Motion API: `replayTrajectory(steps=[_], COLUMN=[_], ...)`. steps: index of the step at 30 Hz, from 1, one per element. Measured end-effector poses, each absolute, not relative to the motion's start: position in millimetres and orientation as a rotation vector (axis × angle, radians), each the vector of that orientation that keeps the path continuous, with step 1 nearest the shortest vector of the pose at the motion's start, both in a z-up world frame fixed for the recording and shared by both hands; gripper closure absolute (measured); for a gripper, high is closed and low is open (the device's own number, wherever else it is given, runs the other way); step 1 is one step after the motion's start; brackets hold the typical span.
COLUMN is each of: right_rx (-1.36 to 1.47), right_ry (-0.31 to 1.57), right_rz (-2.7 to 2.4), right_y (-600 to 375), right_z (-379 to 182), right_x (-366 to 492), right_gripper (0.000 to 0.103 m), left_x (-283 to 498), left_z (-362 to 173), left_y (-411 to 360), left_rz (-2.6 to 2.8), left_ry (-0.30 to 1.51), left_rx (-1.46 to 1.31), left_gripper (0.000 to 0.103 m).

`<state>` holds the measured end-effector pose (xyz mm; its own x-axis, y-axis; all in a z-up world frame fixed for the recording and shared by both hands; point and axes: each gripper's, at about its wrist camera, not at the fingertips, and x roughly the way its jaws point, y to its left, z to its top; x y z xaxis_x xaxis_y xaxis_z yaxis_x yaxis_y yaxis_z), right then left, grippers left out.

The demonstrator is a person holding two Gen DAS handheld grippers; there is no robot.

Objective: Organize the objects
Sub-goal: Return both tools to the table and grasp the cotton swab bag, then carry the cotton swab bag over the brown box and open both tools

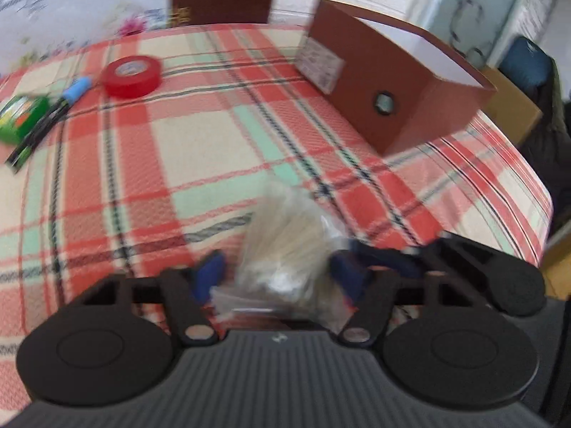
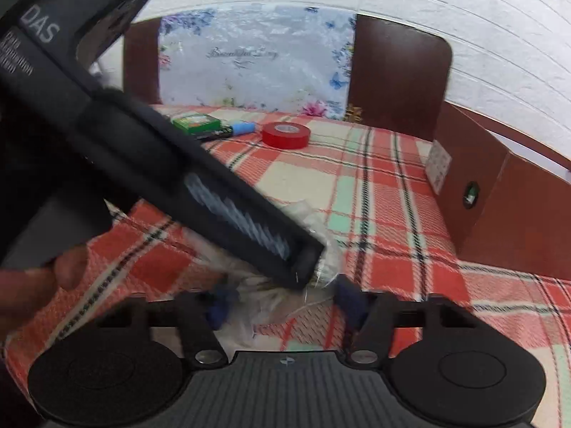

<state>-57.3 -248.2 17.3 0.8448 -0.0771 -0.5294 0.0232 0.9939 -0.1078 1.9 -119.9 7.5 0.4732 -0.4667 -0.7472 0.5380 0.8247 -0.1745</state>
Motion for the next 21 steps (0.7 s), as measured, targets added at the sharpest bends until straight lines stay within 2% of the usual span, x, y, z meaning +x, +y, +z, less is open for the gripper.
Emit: replayTrajectory(steps=[1, 2, 8, 15, 18, 19, 21], right_rx=[-0.114, -0.13, -0.144, -0.11, -0.072, -0.057, -0.028], right_ry=[0.546, 0.518, 0.277, 0.214, 0.233, 0.239, 0.259], right_rz=[-0.05, -0.064, -0.228, -0.391, -0.438, -0.46, -0.54], right_y=[-247.5, -247.4, -279.2, -355.5, -387.2, -396.5, -414.1], right_z=[18.3, 20.2, 60.4, 87.8, 86.6, 85.3, 81.3], right_x=[-58.9, -62.1, -78.5, -68.9, -58.5, -53.3, -37.7], right_gripper=[0.055, 0.055, 0.055, 0.055, 0.055, 0.055, 0.053], left_x=[2.5, 4.5, 1.5, 23.1, 36.0, 40.4, 47.9], left_z=[12.0, 18.3, 85.5, 118.9, 119.1, 117.0, 111.0], left_y=[-124.1, -126.5, -164.3, -254.1, -281.5, -289.8, -303.0], left_rz=[-0.618, -0.641, -0.764, -0.859, -0.856, -0.835, -0.753], left_ry=[0.883, 0.889, 0.692, 0.585, 0.59, 0.587, 0.574], left_rx=[0.103, 0.09, 0.081, 0.157, 0.171, 0.175, 0.194], left_gripper=[0.053, 0.056, 0.056, 0.056, 0.052, 0.042, 0.028])
